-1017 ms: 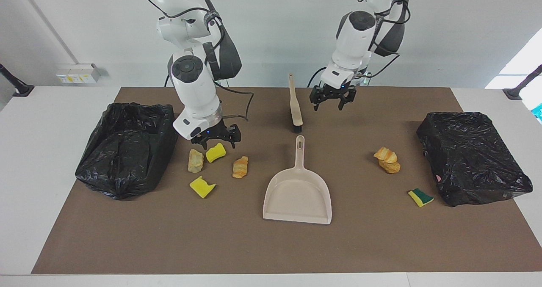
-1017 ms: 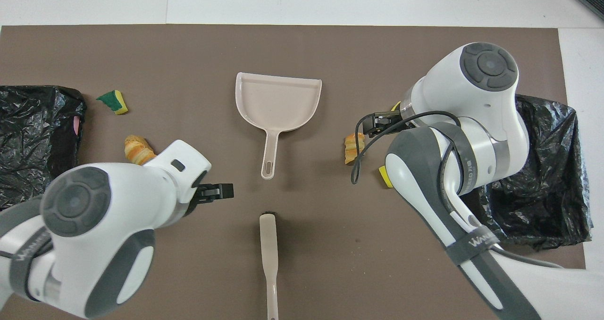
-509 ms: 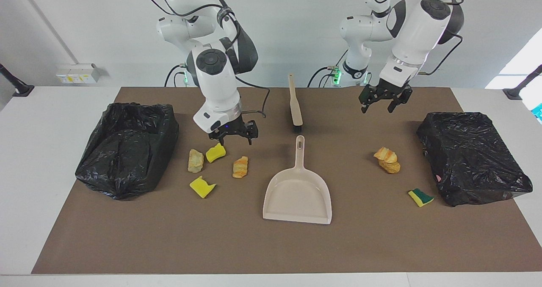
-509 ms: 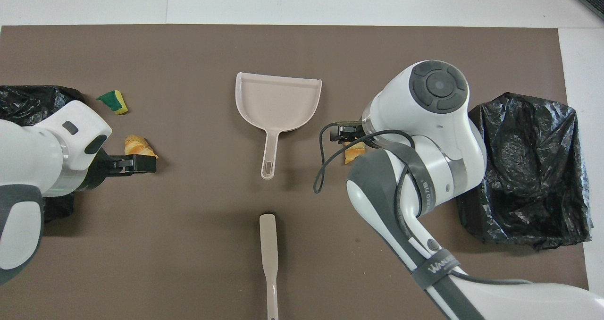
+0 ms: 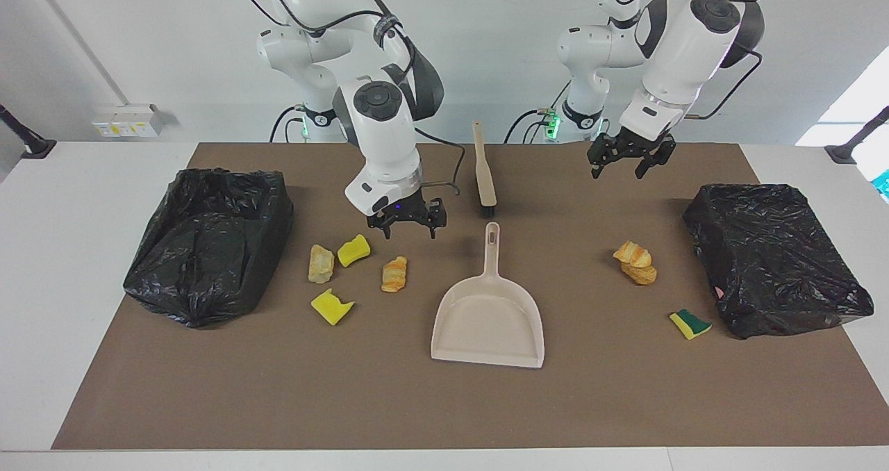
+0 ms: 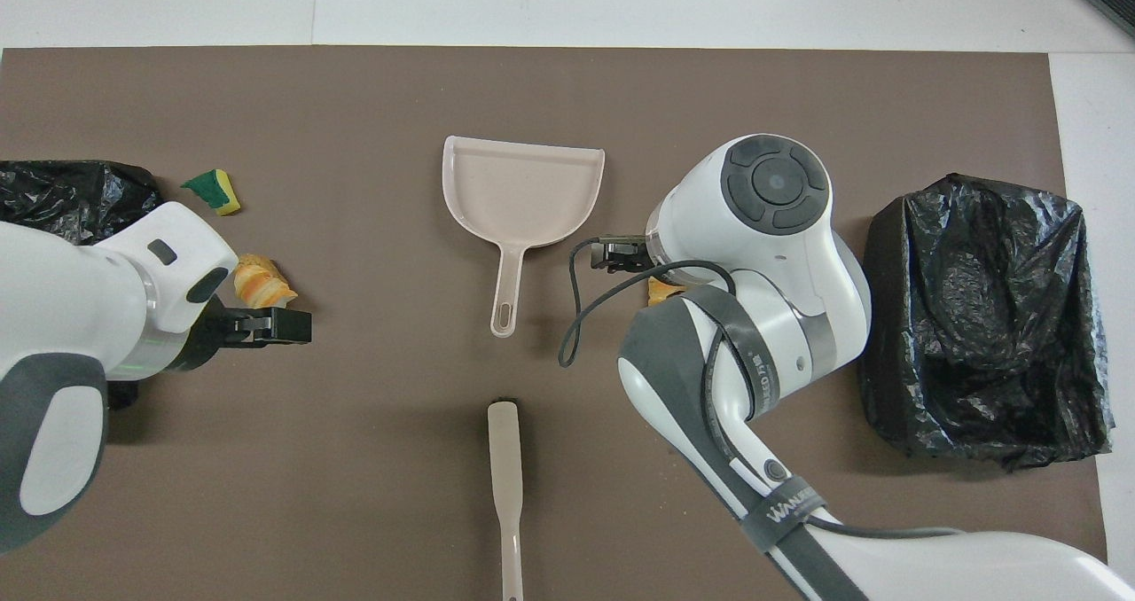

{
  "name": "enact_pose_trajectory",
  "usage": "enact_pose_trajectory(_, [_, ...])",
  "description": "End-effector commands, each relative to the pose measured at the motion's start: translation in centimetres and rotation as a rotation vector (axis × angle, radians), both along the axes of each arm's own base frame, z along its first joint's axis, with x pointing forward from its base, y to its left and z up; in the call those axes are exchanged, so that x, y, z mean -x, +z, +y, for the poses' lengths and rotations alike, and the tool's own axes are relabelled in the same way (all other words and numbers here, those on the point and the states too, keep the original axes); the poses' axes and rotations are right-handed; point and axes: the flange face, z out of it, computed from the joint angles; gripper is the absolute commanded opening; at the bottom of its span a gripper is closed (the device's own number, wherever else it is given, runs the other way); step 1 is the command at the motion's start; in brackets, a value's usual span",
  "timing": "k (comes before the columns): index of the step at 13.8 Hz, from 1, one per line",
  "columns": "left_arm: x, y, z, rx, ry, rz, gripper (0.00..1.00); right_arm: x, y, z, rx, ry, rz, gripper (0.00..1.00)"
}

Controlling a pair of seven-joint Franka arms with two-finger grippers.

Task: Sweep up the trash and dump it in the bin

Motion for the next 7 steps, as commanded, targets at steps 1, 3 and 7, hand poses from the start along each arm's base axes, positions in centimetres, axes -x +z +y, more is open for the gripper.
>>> enact_pose_trajectory(1, [4.1, -1.5, -4.2, -0.017, -0.007, 0.021, 1.0, 0.4, -1.2, 2.8, -0.022, -0.042, -0.026, 1.0])
enact_pose_trajectory(3, [6.9, -3.9, -7.6, -0.035, -0.002, 0.047, 1.0, 0.7, -2.7, 4.7, -0.026, -0.045, -0.035, 1.0])
enact_pose_trajectory(7, [13.4, -10.3, -14.5, -0.062, -0.025, 0.068, 1.0, 1.0, -4.9, 7.6, -0.037, -0.054, -0.045, 1.0])
